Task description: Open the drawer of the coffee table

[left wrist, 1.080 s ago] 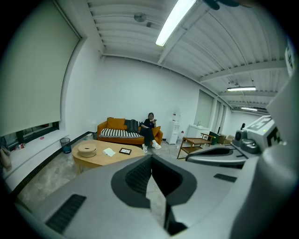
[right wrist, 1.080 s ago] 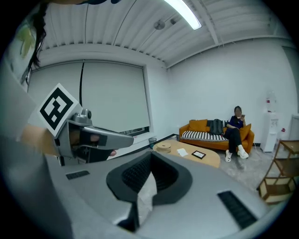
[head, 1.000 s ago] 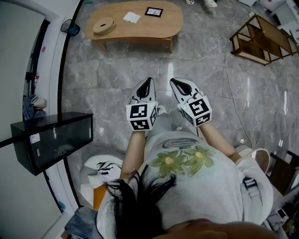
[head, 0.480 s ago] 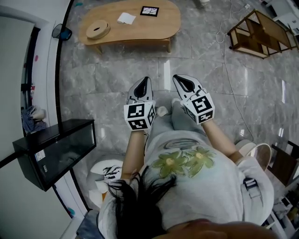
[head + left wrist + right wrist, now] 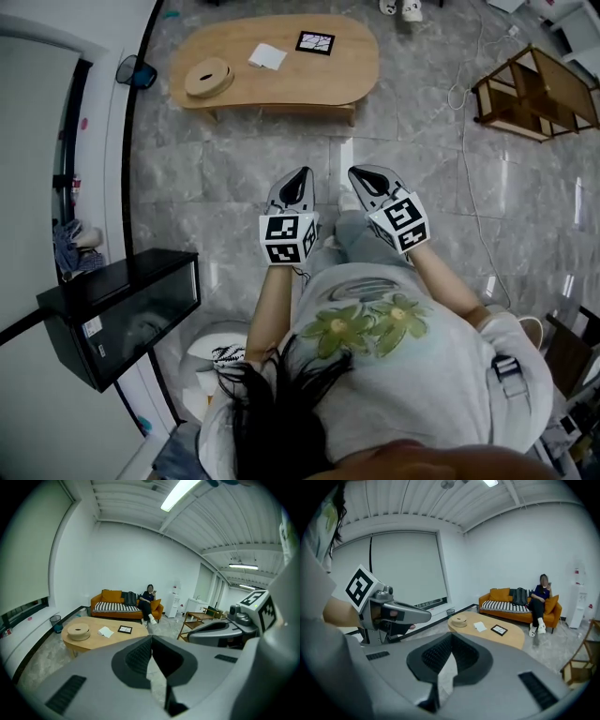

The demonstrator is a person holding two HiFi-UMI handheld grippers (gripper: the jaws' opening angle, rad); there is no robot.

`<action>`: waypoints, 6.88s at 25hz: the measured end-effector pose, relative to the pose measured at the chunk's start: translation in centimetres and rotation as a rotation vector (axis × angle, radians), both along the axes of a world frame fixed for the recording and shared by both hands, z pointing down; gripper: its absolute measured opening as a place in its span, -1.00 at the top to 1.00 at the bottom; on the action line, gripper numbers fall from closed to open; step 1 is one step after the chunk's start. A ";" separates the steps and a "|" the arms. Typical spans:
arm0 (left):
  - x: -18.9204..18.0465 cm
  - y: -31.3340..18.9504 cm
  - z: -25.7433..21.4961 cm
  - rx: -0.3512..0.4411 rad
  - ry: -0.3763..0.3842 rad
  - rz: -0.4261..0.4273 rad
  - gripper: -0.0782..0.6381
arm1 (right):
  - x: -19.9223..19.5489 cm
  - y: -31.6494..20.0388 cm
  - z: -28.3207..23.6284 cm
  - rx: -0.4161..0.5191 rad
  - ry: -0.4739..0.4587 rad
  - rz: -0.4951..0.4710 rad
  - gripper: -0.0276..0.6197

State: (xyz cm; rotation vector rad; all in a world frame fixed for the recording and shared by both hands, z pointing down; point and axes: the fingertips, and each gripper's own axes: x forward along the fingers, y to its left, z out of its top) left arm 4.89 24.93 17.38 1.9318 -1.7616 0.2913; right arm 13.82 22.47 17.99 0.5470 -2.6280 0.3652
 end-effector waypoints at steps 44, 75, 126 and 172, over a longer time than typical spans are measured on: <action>-18.0 -16.6 26.3 -0.322 -0.079 0.050 0.20 | -9.1 -18.3 23.1 -0.158 0.234 0.091 0.49; -24.4 -20.9 39.1 -0.398 -0.139 0.037 0.04 | -6.3 -24.9 36.1 -0.174 0.404 0.174 0.37; -28.3 -24.8 52.3 -0.516 -0.163 0.077 -0.15 | -3.2 -29.7 51.3 -0.151 0.724 0.240 0.37; -28.3 -21.9 52.5 -0.601 -0.232 0.052 -0.07 | -2.5 -26.8 51.4 -0.130 0.764 0.262 0.40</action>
